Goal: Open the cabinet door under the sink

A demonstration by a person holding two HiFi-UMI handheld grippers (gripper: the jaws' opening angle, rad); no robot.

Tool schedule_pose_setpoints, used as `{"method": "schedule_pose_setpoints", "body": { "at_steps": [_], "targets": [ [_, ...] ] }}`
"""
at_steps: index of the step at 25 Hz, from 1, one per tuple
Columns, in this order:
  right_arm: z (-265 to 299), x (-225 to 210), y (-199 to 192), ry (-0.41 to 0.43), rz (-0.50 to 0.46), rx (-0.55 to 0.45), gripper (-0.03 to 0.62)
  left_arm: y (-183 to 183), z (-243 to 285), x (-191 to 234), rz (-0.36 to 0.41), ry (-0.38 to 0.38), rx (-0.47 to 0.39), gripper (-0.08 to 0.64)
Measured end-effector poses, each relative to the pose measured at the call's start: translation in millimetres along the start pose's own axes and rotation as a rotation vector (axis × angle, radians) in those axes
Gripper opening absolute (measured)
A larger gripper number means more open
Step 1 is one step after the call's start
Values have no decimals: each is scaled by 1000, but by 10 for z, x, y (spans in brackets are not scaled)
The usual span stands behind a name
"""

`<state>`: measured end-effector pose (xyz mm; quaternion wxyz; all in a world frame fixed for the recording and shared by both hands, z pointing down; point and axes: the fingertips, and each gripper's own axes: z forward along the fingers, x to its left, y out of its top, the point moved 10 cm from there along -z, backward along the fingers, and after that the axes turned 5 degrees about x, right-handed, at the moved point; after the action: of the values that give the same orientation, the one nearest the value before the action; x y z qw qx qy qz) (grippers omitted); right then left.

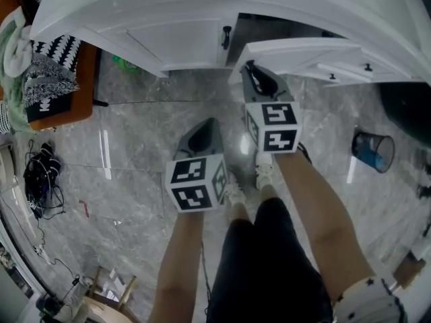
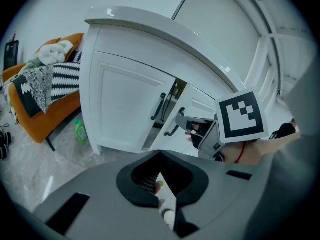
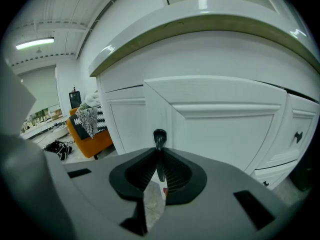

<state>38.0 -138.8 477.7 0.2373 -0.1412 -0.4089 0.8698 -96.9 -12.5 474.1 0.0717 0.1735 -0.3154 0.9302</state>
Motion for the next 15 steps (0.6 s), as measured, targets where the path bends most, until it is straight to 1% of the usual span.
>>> {"method": "schedule_pose_setpoints", "body": {
  "at_steps": [15],
  "targets": [
    [-198, 48, -157, -44, 59, -21, 46, -52, -61, -18, 8, -10, 10, 5]
  ]
}}
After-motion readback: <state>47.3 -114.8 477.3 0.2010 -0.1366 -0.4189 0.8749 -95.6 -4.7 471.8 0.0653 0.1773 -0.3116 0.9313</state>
